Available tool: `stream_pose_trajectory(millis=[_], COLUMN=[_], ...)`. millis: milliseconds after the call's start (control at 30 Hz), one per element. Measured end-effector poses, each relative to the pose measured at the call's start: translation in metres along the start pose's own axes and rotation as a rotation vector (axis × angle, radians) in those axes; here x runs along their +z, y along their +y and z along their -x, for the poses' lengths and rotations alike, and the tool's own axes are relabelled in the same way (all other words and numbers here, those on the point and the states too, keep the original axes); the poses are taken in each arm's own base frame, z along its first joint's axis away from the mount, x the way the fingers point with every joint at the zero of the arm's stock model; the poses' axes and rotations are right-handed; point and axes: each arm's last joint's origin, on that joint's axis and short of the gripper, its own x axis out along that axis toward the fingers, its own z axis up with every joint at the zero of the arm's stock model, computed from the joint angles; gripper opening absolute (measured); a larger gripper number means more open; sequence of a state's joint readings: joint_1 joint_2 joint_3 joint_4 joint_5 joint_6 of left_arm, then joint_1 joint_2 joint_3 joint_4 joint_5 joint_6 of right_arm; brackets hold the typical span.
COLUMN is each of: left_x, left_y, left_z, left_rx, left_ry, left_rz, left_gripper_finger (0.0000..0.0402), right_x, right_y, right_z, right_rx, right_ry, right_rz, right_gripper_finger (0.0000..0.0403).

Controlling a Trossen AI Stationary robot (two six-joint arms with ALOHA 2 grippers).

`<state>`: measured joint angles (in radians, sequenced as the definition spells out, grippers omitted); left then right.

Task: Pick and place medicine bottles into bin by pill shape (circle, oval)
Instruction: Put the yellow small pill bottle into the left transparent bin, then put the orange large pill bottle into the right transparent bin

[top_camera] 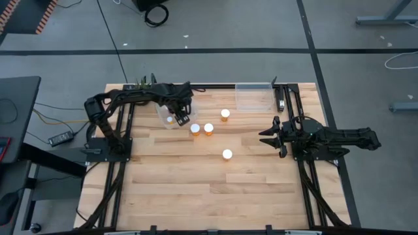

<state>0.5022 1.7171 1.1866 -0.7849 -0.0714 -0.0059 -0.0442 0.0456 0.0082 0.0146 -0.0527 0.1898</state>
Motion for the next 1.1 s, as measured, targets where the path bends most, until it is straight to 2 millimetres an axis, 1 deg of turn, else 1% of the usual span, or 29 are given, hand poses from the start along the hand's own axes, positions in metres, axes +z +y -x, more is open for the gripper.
stream_pose_trajectory(millis=[167, 300, 467, 600, 767, 867, 933, 1000, 1067, 1100], left_x=[-0.004, -0.008, -0.015, -0.024, -0.036, -0.041, -0.044, -0.047, -0.052, -0.057], left_y=[0.001, 0.003, 0.005, 0.005, 0.001, -0.003, -0.008, -0.013, -0.018, -0.019], left_z=[0.015, 0.033, 0.064, 0.094, 0.127, 0.143, 0.150, 0.153, 0.146, 0.140], left_rx=[0.003, 0.003, 0.003, 0.001, -0.011, -0.025, -0.037, -0.048, -0.055, -0.057], left_ry=[-0.014, -0.062, -0.152, -0.250, -0.393, -0.473, -0.511, -0.571, -0.631, -0.655], left_rz=[-0.001, -0.014, -0.008, -0.007, -0.011, -0.019, -0.033, -0.059, -0.090, -0.103], left_gripper_finger=[0.0202, 0.0202, 0.0196, 0.0187, 0.0177, 0.0172, 0.0172, 0.0172, 0.0171, 0.0171], right_x=[0.000, 0.000, 0.000, 0.000, 0.000, 0.000, 0.000, 0.000, 0.000, 0.000], right_y=[0.000, 0.000, 0.000, 0.000, 0.000, 0.000, 0.000, 0.000, 0.000, 0.000], right_z=[0.000, 0.000, 0.000, 0.000, 0.000, 0.000, 0.000, 0.000, 0.000, 0.000], right_rx=[0.000, 0.000, 0.000, 0.000, 0.000, 0.000, 0.000, 0.000, 0.000, 0.000], right_ry=[0.000, 0.000, 0.000, 0.000, 0.000, 0.000, 0.000, 0.000, 0.000, 0.000], right_rz=[0.000, 0.000, 0.000, 0.000, 0.000, 0.000, 0.000, 0.000, 0.000, 0.000], right_gripper_finger=[0.0147, 0.0147, 0.0147, 0.0147, 0.0147, 0.0147, 0.0147, 0.0147, 0.0147, 0.0147])
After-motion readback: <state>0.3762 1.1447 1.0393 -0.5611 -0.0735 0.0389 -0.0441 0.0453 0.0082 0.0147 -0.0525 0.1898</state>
